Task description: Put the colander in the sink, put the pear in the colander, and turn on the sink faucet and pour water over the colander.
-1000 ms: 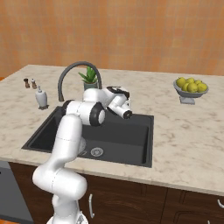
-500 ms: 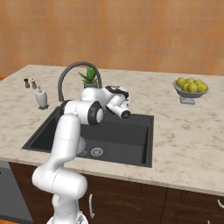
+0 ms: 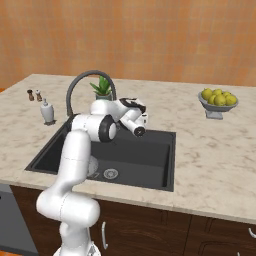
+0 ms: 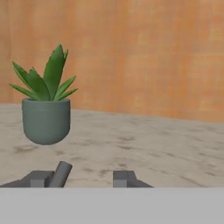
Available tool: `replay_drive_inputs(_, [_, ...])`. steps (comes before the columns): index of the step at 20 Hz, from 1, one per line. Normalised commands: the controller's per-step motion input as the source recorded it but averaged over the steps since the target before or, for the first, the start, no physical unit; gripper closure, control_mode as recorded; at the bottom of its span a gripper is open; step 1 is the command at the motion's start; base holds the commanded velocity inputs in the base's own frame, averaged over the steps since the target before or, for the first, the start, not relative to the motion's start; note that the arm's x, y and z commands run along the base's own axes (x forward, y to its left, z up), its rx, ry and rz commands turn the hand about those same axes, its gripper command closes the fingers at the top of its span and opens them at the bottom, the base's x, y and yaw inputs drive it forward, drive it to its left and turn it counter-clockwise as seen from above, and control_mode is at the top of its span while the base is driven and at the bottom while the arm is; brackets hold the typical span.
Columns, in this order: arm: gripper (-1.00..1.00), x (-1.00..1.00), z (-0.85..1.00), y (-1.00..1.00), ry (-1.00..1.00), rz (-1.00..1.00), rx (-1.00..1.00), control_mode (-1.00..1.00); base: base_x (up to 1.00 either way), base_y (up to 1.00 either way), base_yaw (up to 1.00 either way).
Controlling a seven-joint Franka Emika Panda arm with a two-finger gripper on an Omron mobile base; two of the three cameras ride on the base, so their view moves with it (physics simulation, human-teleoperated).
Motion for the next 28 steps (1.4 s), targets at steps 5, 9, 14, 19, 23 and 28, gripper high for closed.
replay_drive_inputs(5, [1.0,0.08,-0.12,-0.5,0.0,-0.21,0.0,-1.0,0.0,0.0,0.0])
replay_drive_inputs(9, [1.0,0.0,-0.2,-0.68,0.0,-0.18,0.0,-1.0,0.0,0.0,0.0])
replay_drive_inputs(14, [1.0,0.02,-0.23,-0.75,0.0,-0.15,0.0,-1.0,0.0,0.0,0.0])
replay_drive_inputs(19, [1.0,0.01,-0.18,-0.83,0.0,-0.13,0.0,-1.0,0.0,0.0,0.0])
replay_drive_inputs(23, [1.0,0.0,-0.02,-0.79,0.04,-0.12,0.0,-1.0,0.0,0.0,0.0])
replay_drive_inputs(28, [1.0,0.0,0.0,-0.74,0.07,-0.11,0.0,-1.0,0.0,0.0,0.0])
